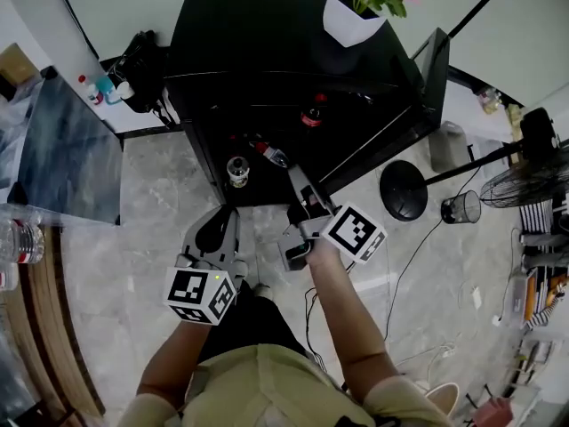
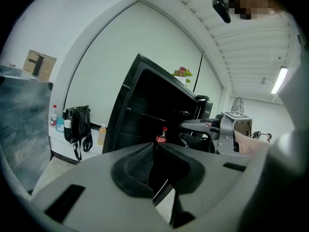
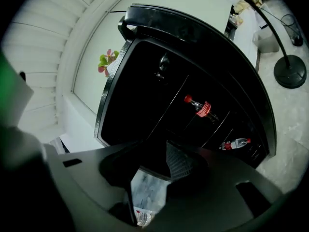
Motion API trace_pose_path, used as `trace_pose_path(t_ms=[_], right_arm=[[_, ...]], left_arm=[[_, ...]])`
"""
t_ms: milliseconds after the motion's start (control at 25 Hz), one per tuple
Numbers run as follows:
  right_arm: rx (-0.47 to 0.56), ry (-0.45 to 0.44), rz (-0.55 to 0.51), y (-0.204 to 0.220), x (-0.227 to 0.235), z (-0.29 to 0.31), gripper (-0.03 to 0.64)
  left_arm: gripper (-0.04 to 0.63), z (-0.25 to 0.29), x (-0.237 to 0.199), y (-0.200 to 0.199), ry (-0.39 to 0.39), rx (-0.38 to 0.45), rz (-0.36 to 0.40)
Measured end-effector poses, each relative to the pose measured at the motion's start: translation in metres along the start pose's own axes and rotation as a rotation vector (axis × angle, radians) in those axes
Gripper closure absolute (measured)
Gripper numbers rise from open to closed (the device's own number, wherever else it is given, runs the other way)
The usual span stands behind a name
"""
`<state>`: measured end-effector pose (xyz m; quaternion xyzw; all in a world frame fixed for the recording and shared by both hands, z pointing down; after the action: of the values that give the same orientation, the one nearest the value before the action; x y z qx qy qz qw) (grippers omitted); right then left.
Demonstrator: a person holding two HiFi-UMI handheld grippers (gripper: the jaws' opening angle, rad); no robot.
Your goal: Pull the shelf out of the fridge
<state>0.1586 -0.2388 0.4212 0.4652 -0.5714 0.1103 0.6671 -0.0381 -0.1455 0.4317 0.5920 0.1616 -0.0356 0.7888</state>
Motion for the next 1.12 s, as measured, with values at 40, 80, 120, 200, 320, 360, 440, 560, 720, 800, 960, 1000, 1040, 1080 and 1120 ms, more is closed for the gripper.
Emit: trace_pose_path(t_ms=[40, 80, 120, 200, 320, 360, 440, 560, 720, 800, 960, 1000, 1040, 1080, 1120], right_arm=[[0.009, 0.008, 0.015, -0.003, 0.003, 0.005, 0.477], [0.014, 0.028, 0.028, -0.006, 0.006, 0.01, 0.477], [0.018, 0.05, 0.036, -0.008, 0.009, 0.014, 0.477], [0.03, 0.056, 0.036, -0.015, 0.013, 0.023, 0.477], [0.06, 0.044, 0.03, -0.024, 0.019, 0.036, 0.477], [0.07, 0.032, 0.027, -0.027, 0.021, 0.04, 0.477], [0.082, 0.016, 0.016, -0.032, 0.026, 0.049, 0.477], [0.093, 0.037, 0.008, -0.038, 0.035, 0.059, 0.477], [0.128, 0.041, 0.025, -0.048, 0.045, 0.069, 0.471], [0.139, 0.043, 0.035, -0.053, 0.048, 0.074, 0.466], [0.156, 0.019, 0.057, -0.058, 0.055, 0.089, 0.463], [0.166, 0.008, 0.062, -0.059, 0.056, 0.092, 0.463], [0.175, 0.007, 0.061, -0.061, 0.057, 0.095, 0.463], [0.182, 0.013, 0.056, -0.064, 0.059, 0.097, 0.463], [0.187, 0.021, 0.05, -0.067, 0.061, 0.099, 0.463]], left_arm=[[0.575, 0.004, -0.001, -0.001, -0.003, 0.008, 0.003], [0.575, 0.008, -0.003, -0.002, -0.008, 0.016, 0.001], [0.575, 0.012, -0.005, -0.002, -0.015, 0.024, -0.004], [0.575, 0.02, -0.007, -0.003, -0.029, 0.041, -0.011], [0.575, 0.031, -0.006, -0.003, -0.031, 0.066, 0.005], [0.575, 0.034, -0.006, -0.002, -0.029, 0.073, 0.011], [0.575, 0.041, -0.008, -0.003, -0.03, 0.091, 0.019], [0.575, 0.049, -0.011, -0.003, -0.036, 0.119, 0.034], [0.575, 0.059, -0.013, 0.001, -0.041, 0.136, 0.06], [0.575, 0.063, -0.013, 0.002, -0.045, 0.129, 0.058], [0.575, 0.069, -0.014, 0.005, -0.04, 0.103, 0.053], [0.575, 0.07, -0.014, 0.007, -0.038, 0.099, 0.053], [0.575, 0.07, -0.014, 0.007, -0.037, 0.095, 0.053], [0.575, 0.07, -0.015, 0.008, -0.037, 0.093, 0.053], [0.575, 0.07, -0.016, 0.009, -0.038, 0.092, 0.05]])
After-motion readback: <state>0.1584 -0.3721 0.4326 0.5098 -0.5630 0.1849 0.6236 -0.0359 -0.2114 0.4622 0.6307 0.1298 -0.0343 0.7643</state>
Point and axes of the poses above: the fingertips, and each gripper's own axes: z forward along the fingers, x to its right, y out of its underside, the point moved 8 cm from there along -z, backward along the fingers, and after that the axes turned 12 degrees about -y, right-handed, at the moved point
